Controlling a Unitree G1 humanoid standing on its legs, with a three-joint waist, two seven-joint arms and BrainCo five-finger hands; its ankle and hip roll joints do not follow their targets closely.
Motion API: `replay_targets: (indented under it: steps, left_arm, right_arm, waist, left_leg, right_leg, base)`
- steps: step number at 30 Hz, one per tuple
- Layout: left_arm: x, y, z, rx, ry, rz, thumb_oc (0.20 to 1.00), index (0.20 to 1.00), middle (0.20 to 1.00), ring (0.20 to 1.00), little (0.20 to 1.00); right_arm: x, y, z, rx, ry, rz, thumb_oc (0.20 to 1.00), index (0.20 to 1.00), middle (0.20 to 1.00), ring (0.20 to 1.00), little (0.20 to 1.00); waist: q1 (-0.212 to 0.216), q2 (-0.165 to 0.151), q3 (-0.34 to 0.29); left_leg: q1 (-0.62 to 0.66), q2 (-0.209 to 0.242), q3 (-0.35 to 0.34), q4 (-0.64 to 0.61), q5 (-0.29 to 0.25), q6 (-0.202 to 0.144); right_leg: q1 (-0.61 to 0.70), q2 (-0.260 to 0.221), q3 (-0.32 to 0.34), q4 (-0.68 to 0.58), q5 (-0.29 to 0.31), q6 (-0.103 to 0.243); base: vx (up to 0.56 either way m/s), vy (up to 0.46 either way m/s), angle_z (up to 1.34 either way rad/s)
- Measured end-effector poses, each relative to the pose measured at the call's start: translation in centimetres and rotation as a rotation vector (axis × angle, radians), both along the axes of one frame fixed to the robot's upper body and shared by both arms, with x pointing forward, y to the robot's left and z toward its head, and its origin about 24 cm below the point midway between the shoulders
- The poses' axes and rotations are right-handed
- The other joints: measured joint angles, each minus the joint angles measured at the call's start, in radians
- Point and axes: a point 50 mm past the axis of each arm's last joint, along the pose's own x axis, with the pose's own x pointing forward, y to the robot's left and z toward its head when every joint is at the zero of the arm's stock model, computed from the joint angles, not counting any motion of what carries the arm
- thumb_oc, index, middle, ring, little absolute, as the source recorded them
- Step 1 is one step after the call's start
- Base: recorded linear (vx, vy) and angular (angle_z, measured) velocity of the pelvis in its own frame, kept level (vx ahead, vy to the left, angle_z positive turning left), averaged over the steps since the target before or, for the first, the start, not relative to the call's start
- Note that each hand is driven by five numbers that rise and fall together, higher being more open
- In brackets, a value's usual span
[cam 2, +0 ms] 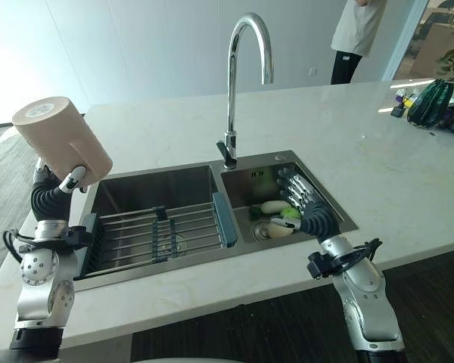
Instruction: Place the dishes in the dishwasher.
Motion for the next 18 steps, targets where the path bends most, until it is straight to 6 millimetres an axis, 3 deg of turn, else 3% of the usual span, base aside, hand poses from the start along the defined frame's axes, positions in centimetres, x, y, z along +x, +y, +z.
replay_targets:
  steps: [4, 9, 12, 14, 15, 16, 17, 18]
  left_arm:
    - [-1.2, -1.7, -0.2, -0.275, -0.089, -0.233, 0.200, 0.200, 0.200, 0.200, 0.200]
    - [-2.4, -2.1, -1.5, -0.443, -0.069, -0.338, 0.200, 0.200, 0.200, 0.200, 0.200]
    - [-2.4, -2.8, -1.7, -0.499, -0.085, -0.409, 0.200, 0.200, 0.200, 0.200, 0.200]
    - [-2.2, -2.9, -1.4, -0.541, -0.124, -0.436, 0.200, 0.200, 0.200, 0.200, 0.200]
    - [-1.9, -3.1, -0.8, -0.543, -0.150, -0.460, 0.200, 0.200, 0.200, 0.200, 0.200]
    - [-1.1, -3.1, 1.3, -0.499, -0.235, -0.499, 0.200, 0.200, 0.200, 0.200, 0.200]
    - [-0.9, -2.9, 2.2, -0.490, -0.284, -0.506, 0.200, 0.200, 0.200, 0.200, 0.200]
    - [-0.7, -3.2, 2.2, -0.509, -0.297, -0.532, 0.200, 0.200, 0.200, 0.200, 0.200]
  right_arm:
    - [-0.2, 0.4, 0.3, 0.002, -0.020, 0.010, 1.000, 1.000, 1.000, 1.000, 1.000]
    - [-0.7, 0.7, 0.8, 0.001, -0.056, 0.026, 1.000, 1.000, 1.000, 1.000, 1.000]
    - [-1.0, 0.3, 1.5, -0.009, -0.098, -0.003, 1.000, 1.000, 1.000, 1.000, 1.000]
    - [-0.7, -0.3, 2.2, -0.054, -0.108, -0.004, 1.000, 1.000, 1.000, 1.000, 1.000]
    - [-0.7, -0.7, 2.6, -0.070, -0.129, -0.012, 1.000, 1.000, 1.000, 1.000, 1.000]
    - [-0.5, -0.8, 3.3, -0.033, -0.185, -0.040, 1.000, 1.000, 1.000, 1.000, 1.000]
    - [-0.5, -0.5, 4.2, -0.019, -0.238, -0.036, 1.000, 1.000, 1.000, 1.000, 1.000]
    - [-0.9, -0.5, 5.0, -0.025, -0.291, -0.039, 1.000, 1.000, 1.000, 1.000, 1.000]
  waist:
    - [0.016, 0.005, 0.021]
    - [0.060, 0.016, 0.038]
    - [0.112, 0.041, 0.118]
    - [0.140, 0.064, 0.146]
    - [0.135, 0.058, 0.154]
    - [0.123, -0.044, 0.186]
    - [0.114, -0.110, 0.220]
    - [0.068, -0.097, 0.219]
  left_leg:
    - [-0.006, 0.006, -0.014, 0.006, 0.004, -0.005]
    - [-0.042, 0.026, -0.065, 0.006, 0.023, -0.023]
    - [-0.116, 0.039, -0.124, 0.007, 0.073, -0.035]
    - [-0.151, 0.036, -0.160, 0.006, 0.112, -0.040]
    - [-0.185, 0.027, -0.184, -0.004, 0.152, -0.094]
    - [-0.264, -0.017, -0.093, 0.095, 0.216, -0.185]
    - [-0.280, 0.009, 0.115, 0.411, 0.050, -0.029]
    - [-0.214, 0.063, 0.161, 0.559, -0.031, -0.044]
  right_leg:
    - [0.004, 0.010, -0.014, 0.000, -0.003, -0.004]
    - [0.007, 0.035, -0.067, 0.002, -0.016, -0.018]
    - [-0.023, 0.050, -0.147, 0.006, -0.014, -0.029]
    - [-0.037, 0.062, -0.197, 0.013, 0.003, -0.074]
    - [-0.061, 0.059, -0.216, 0.026, -0.011, -0.103]
    - [-0.091, -0.040, -0.278, 0.000, 0.022, -0.123]
    - [-0.078, -0.104, -0.288, 0.007, 0.041, -0.107]
    - [-0.025, -0.115, -0.345, 0.007, 0.038, -0.107]
  base:
    - [-0.04, -0.216, 0.11]
    - [-0.15, -0.196, 0.33]
    - [-0.31, -0.050, 0.77]
    - [-0.46, 0.082, 0.64]
    - [-0.37, 0.150, 1.27]
    - [-0.34, 0.193, 1.22]
    - [-0.34, 0.287, 1.49]
    - [-0.37, 0.392, 1.07]
